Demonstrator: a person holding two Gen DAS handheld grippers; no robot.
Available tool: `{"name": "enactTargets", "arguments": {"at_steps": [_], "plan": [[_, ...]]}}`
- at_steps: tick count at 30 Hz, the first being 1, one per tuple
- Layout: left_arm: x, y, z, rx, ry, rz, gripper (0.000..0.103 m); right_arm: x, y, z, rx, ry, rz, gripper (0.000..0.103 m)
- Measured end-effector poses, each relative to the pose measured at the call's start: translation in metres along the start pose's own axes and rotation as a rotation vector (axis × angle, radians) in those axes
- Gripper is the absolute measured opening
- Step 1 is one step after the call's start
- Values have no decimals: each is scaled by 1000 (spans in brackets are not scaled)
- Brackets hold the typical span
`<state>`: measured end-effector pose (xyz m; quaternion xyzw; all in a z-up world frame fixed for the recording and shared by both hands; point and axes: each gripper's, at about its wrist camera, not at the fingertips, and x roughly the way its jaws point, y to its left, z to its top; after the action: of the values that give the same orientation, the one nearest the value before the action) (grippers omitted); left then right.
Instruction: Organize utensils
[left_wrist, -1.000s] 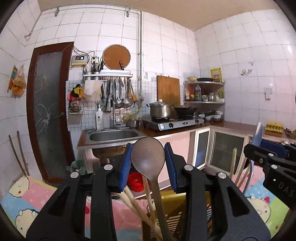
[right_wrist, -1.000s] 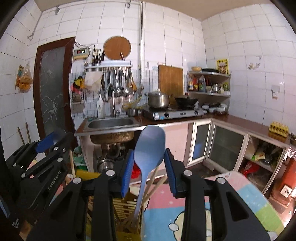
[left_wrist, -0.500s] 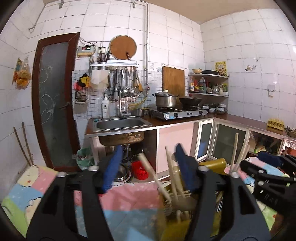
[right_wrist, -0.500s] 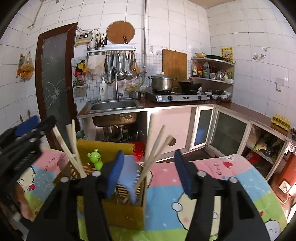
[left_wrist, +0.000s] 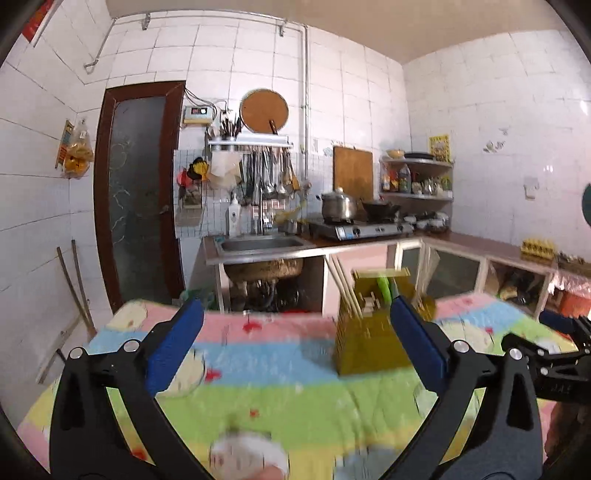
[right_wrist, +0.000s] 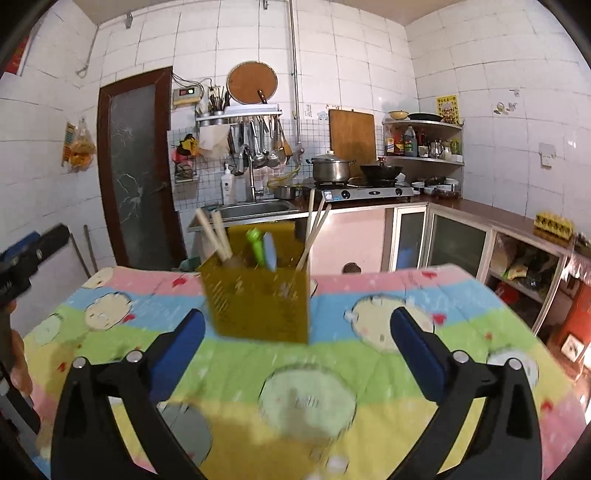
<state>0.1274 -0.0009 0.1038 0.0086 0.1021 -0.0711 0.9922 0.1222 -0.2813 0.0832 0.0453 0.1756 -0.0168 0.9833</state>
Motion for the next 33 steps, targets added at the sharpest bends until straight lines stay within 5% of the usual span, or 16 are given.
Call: {"name": "enactTargets", "arguments": {"at_steps": [7,13,33], "plan": [[-45,-12,-71,-5,85,-10,98,-47,16,-60,-24,-31,-6,98],[-59,-23,-106,52,67,31,98,-55,18,-87,-21,-32,17,98],[-67,-22,-115,40,37,31,98,-67,14,-97,1,-103,-20,98]]}}
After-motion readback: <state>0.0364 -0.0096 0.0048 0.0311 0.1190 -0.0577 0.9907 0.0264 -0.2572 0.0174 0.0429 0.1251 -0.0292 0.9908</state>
